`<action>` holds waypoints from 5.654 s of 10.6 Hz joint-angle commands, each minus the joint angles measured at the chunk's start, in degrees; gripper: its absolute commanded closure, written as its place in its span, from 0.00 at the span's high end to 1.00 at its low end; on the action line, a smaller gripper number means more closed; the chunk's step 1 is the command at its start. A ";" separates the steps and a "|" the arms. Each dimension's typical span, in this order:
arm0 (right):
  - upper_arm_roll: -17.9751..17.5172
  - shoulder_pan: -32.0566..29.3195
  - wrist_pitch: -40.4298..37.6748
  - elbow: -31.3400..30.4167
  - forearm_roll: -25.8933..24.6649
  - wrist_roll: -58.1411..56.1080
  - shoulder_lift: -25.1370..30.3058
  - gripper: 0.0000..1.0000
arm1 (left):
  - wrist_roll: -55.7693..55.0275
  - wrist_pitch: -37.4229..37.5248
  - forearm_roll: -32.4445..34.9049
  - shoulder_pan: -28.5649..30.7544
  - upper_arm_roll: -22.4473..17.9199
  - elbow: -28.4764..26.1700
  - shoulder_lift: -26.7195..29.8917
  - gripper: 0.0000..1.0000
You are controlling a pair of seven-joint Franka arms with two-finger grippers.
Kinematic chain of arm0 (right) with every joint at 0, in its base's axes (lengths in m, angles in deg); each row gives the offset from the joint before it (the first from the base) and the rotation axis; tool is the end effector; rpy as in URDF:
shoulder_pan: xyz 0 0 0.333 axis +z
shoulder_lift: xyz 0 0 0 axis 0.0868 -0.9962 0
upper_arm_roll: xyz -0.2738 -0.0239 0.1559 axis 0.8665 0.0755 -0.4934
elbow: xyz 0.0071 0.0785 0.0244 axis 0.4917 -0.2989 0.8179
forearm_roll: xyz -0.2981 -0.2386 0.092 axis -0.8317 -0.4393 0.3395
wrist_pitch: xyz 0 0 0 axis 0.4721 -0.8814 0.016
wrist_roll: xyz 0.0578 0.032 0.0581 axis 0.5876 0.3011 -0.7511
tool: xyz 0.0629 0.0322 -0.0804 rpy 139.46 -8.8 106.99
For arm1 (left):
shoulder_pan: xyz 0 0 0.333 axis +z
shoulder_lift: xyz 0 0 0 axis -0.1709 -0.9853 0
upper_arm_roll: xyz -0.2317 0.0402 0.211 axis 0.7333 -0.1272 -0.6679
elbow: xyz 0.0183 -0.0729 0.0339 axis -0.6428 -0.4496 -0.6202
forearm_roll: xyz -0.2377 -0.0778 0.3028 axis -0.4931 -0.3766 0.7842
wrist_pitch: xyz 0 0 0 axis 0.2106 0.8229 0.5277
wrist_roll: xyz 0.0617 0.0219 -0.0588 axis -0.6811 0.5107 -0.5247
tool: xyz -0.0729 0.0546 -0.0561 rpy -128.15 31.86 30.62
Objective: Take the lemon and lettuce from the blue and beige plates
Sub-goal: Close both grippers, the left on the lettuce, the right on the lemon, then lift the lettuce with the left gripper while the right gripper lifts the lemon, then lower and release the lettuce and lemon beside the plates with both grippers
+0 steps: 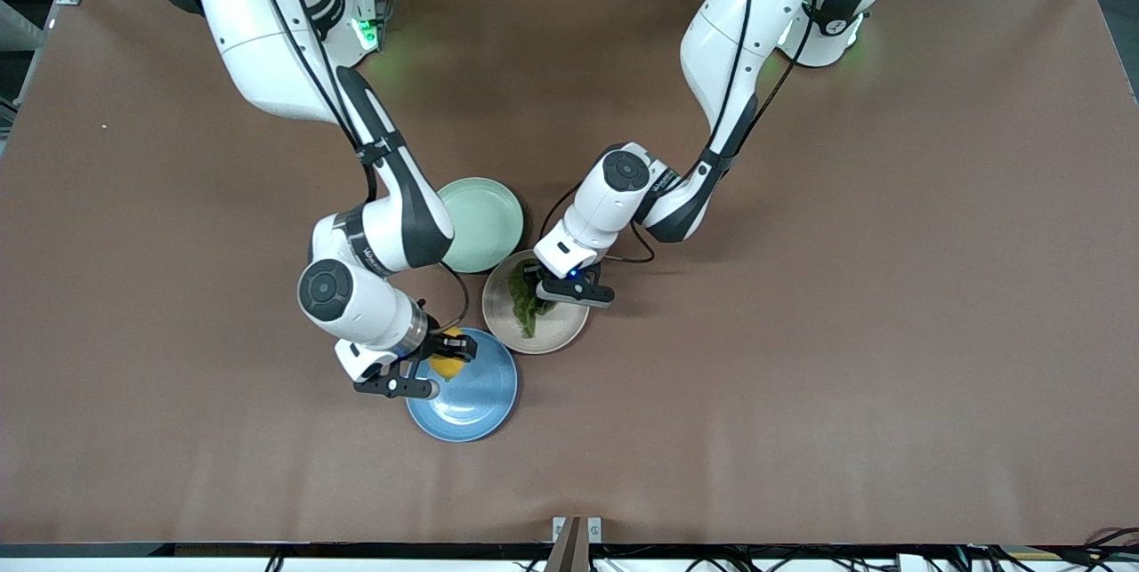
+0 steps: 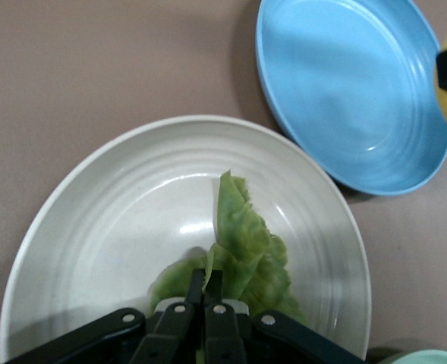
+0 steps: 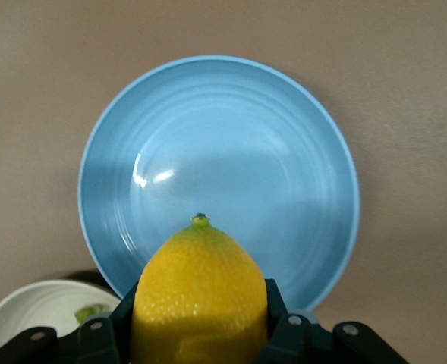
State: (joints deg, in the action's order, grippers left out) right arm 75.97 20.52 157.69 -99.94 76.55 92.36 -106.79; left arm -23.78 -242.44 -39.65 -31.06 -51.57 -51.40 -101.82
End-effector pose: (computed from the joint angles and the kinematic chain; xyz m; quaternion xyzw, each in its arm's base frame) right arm 0.6973 0.2764 0.2531 -0.9940 0.0486 -0.0208 0.0959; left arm 0.5386 -0.5221 0.1736 0.9652 -0.0002 0.1573 0.2089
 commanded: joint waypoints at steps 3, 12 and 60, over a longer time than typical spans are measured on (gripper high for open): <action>2.03 -1.16 -3.08 -1.33 1.16 -6.05 2.40 0.40 | -0.63 1.16 -0.57 0.81 -0.65 -0.55 2.83 0.00; 4.14 -8.97 -7.56 -14.23 0.72 -23.79 11.01 0.41 | -0.62 20.04 -0.49 5.64 -0.74 -0.55 12.04 0.00; 0.72 -26.90 -22.65 -25.78 -12.19 -27.95 33.34 1.00 | 26.79 45.11 6.81 37.82 -1.00 -29.38 47.38 1.00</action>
State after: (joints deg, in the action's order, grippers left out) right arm 79.09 -3.90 138.42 -127.27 66.30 63.68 -75.44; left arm 2.48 -196.18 -31.82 5.91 -53.33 -77.95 -58.45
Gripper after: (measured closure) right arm 0.000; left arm 0.000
